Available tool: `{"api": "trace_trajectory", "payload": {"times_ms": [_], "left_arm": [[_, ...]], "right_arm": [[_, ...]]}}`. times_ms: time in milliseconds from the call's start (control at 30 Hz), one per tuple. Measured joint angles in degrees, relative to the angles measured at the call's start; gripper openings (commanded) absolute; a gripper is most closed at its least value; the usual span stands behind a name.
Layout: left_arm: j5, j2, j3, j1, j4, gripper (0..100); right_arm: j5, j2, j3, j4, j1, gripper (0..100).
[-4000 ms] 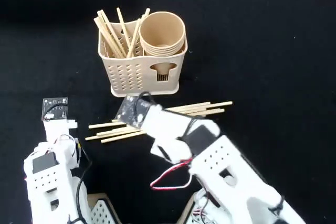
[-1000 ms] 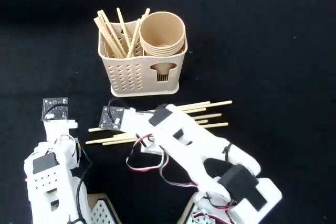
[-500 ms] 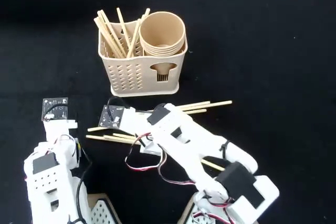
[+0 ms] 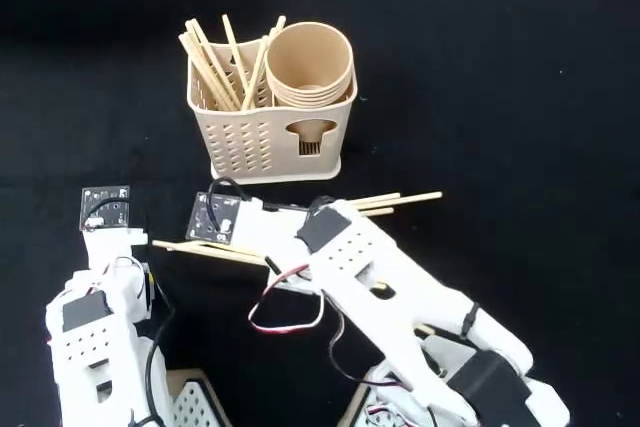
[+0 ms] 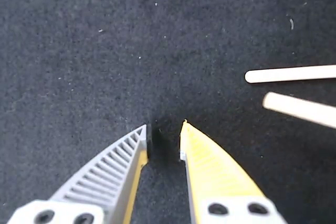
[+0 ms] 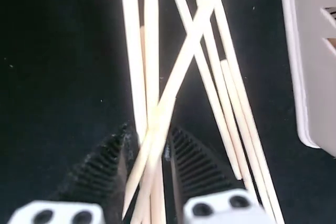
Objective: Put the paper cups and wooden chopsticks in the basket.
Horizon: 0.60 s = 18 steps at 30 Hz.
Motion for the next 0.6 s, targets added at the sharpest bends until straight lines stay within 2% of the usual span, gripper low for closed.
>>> {"api": "trace_trajectory", "payload": {"times_ms": [100, 233, 600], "left_arm": [[0.0, 0.0, 0.0, 0.0, 0.0, 12], [0.0, 0.0, 0.0, 0.0, 0.0, 12], [0.0, 0.0, 0.0, 0.0, 0.0, 12]], "right_arm": [[0.0, 0.0, 2.5, -4.0, 0.0, 3.7], [-1.5, 0.0, 5.3, -7.0, -0.1, 16.3], [-3.2, -0.4, 10.3, -7.8, -0.1, 15.5]]}}
